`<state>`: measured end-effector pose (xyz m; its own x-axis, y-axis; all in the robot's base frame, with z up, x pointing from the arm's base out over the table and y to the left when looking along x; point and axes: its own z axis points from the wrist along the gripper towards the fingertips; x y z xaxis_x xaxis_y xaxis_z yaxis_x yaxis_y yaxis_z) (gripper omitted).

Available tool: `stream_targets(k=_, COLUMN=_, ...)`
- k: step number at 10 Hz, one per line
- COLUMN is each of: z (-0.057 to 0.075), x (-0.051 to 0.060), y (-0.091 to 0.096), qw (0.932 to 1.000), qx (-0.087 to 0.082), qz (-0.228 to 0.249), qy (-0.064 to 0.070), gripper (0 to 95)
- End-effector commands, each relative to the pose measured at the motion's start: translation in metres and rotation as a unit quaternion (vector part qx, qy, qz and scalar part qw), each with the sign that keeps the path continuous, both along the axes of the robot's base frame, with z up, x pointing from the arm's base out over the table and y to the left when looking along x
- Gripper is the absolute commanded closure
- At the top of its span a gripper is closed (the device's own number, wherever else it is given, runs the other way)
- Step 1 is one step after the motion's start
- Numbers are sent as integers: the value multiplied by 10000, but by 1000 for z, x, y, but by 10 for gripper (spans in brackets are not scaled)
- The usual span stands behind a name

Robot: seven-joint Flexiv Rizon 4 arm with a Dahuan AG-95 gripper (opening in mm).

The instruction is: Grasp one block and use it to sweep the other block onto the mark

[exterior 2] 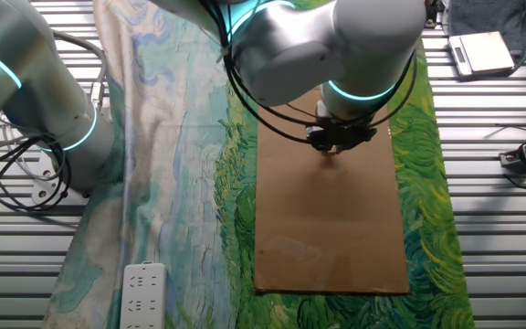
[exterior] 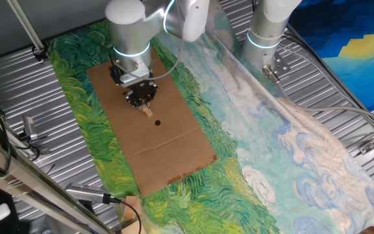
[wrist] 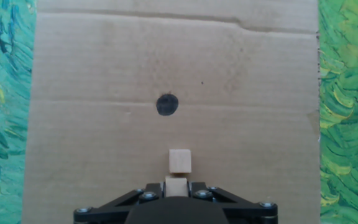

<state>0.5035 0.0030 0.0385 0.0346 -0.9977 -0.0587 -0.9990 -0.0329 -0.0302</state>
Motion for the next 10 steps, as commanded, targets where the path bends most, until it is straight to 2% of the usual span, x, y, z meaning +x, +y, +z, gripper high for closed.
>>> stream_targets(k=1, z=-1, x=2, y=2, qw=10000, qx=22, qz=-17, qy=-9, gripper=950)
stream_targets(k=5, z=-2, x=1, y=8, qw=10000, qx=44, qz=-47, qy=-7, gripper=950)
stream_targets(k=10, z=0, x=3, y=26, qw=9999, qx=40, qz=-124, qy=-1, gripper=950)
